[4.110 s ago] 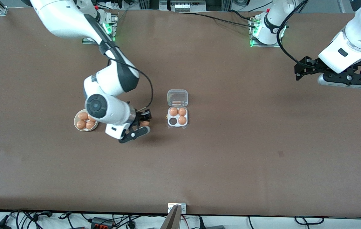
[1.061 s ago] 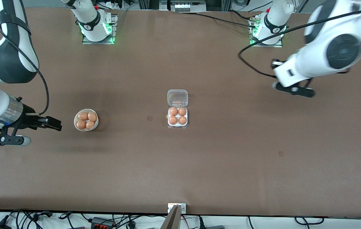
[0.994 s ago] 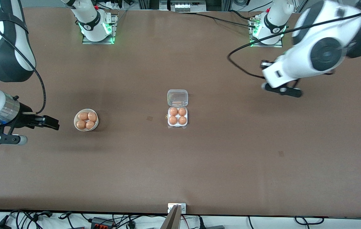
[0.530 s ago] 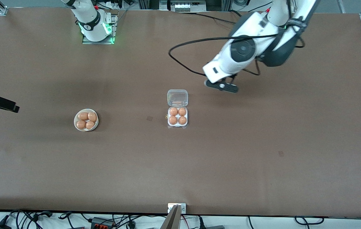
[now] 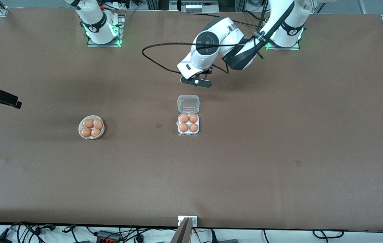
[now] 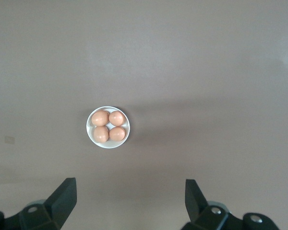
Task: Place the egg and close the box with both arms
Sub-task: 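Reach the left gripper to the open lid of the carton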
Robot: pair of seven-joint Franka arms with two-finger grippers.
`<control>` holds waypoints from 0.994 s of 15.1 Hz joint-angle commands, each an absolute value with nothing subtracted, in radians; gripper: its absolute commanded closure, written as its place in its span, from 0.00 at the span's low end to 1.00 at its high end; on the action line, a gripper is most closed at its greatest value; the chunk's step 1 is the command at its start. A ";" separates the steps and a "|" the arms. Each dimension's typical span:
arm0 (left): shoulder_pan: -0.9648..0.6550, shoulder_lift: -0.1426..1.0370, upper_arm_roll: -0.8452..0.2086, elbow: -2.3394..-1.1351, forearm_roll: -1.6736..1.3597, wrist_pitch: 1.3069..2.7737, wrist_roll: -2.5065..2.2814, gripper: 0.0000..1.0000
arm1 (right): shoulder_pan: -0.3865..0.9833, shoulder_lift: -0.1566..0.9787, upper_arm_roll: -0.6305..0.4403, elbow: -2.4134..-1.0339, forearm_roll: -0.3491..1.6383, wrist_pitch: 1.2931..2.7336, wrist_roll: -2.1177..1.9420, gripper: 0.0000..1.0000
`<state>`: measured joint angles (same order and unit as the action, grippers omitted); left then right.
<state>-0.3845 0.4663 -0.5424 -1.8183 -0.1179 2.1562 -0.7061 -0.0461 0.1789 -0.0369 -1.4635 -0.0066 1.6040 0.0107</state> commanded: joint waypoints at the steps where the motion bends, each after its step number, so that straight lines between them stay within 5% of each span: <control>1: -0.410 0.547 -0.532 -1.807 -0.065 2.246 -0.724 0.99 | -0.031 0.019 -0.054 -1.696 -0.005 1.695 -0.002 0.00; 7: -0.403 0.649 -0.486 -1.737 0.129 2.532 -0.716 0.99 | -0.031 0.017 -0.052 -1.690 -0.005 1.686 -0.018 0.00; 12: -0.382 0.632 -0.451 -1.690 0.137 2.507 -0.672 0.99 | -0.032 0.034 -0.046 -1.646 -0.002 1.684 -0.021 0.00; 15: -0.379 0.571 -0.454 -1.684 0.138 2.332 -0.655 0.99 | -0.034 0.034 -0.046 -1.640 0.002 1.684 -0.023 0.00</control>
